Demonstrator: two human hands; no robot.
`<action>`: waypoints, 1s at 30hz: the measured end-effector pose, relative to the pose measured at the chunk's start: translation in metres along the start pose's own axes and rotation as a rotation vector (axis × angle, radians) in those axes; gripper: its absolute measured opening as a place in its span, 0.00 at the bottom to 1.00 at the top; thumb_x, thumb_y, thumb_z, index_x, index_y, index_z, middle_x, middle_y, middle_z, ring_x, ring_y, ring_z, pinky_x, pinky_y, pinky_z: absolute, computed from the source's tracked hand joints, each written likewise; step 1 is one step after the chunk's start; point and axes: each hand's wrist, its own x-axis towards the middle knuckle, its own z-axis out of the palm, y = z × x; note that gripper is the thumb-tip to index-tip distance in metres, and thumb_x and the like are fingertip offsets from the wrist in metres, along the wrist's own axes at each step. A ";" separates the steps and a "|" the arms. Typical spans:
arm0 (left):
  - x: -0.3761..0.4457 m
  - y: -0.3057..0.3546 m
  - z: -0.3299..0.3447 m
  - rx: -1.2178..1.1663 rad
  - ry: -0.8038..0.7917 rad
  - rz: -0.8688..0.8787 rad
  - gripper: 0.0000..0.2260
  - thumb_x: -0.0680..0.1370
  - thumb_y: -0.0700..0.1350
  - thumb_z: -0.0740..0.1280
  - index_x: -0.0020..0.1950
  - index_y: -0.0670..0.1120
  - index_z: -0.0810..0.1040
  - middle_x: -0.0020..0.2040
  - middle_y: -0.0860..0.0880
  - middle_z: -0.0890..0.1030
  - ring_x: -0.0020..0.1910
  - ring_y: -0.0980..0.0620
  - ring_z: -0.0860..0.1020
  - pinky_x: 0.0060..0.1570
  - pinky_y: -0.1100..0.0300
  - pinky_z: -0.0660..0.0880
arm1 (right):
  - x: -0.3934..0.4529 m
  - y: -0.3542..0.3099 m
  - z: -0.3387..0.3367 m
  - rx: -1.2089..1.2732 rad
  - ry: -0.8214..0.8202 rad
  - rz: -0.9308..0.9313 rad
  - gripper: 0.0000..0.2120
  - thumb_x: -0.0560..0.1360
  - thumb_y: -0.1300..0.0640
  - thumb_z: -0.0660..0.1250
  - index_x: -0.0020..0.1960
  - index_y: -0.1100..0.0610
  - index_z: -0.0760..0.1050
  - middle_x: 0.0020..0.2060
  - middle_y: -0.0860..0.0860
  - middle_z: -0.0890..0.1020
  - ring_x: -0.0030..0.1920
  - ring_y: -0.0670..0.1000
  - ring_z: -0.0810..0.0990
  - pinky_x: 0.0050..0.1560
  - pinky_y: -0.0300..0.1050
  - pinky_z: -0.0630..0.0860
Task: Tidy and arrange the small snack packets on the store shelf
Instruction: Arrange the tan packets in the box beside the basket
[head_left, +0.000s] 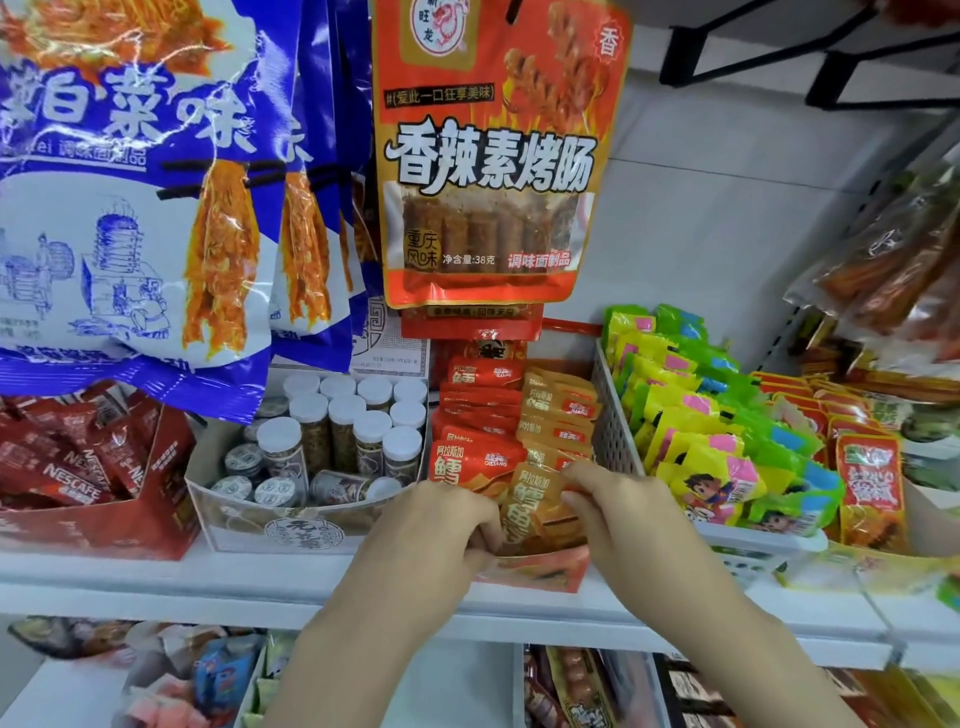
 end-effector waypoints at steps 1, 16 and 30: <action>-0.001 0.001 0.000 -0.007 -0.019 -0.012 0.05 0.73 0.44 0.73 0.45 0.55 0.82 0.35 0.61 0.76 0.40 0.62 0.76 0.46 0.62 0.76 | -0.001 0.001 -0.001 -0.026 -0.019 0.009 0.08 0.83 0.56 0.58 0.55 0.54 0.75 0.37 0.51 0.77 0.39 0.53 0.76 0.36 0.43 0.64; -0.003 0.011 -0.002 -0.139 0.060 0.002 0.17 0.68 0.55 0.79 0.53 0.59 0.78 0.44 0.63 0.77 0.43 0.64 0.76 0.40 0.69 0.75 | -0.021 0.009 -0.014 0.155 -0.097 -0.030 0.09 0.80 0.49 0.63 0.44 0.50 0.77 0.32 0.46 0.80 0.32 0.46 0.75 0.35 0.37 0.71; -0.010 0.007 0.008 -0.445 0.078 -0.001 0.07 0.74 0.45 0.75 0.43 0.58 0.86 0.40 0.66 0.83 0.43 0.66 0.80 0.45 0.71 0.75 | 0.037 -0.017 -0.018 -0.238 -0.163 0.169 0.16 0.78 0.65 0.61 0.62 0.56 0.77 0.57 0.57 0.80 0.56 0.58 0.79 0.53 0.46 0.78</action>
